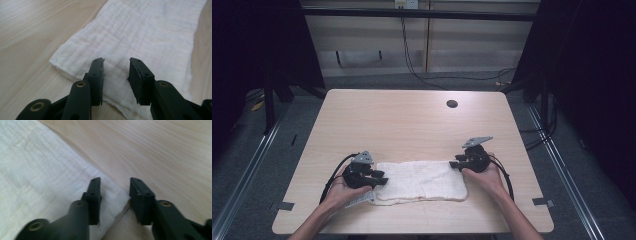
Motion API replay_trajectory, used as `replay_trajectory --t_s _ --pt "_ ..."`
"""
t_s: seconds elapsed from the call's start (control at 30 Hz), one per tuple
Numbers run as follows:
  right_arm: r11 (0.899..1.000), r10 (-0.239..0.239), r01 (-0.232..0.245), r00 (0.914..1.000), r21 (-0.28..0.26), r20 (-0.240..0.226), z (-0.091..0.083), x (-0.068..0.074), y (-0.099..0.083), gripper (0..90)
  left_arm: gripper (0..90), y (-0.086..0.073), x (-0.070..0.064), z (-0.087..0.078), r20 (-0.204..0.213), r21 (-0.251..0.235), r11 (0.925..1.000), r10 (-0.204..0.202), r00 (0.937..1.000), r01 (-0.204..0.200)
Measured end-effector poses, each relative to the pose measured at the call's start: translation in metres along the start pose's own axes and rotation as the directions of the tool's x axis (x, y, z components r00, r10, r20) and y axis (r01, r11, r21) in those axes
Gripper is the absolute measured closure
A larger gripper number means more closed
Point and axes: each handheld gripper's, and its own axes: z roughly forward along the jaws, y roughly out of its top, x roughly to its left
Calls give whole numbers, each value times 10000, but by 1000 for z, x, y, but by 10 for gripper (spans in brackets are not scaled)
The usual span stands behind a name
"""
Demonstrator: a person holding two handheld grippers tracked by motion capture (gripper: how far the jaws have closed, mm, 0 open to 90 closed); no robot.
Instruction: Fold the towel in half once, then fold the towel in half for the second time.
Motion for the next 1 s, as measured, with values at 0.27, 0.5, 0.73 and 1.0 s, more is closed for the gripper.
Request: replay_trajectory --t_s 0.27,0.5,0.73,1.0 --pt "9989 444 -445 9990 -139 -36 -10 -8 -2 864 649 7 6 10 149 -314 9989 -354 9993 358" --pt "9943 920 -891 9946 -580 485 -29 -18 -14 865 649 18 -9 24 295 -181 9998 94 9995 -89" --pt "9947 818 -801 9963 -648 248 -47 -17 -24 734 530 20 -19 26 441 -89 9998 190 9988 -186" --pt "9883 622 -690 9966 -1357 -538 -52 -4 -10 622 427 22 -7 12 259 -583 9963 -621 9977 635"
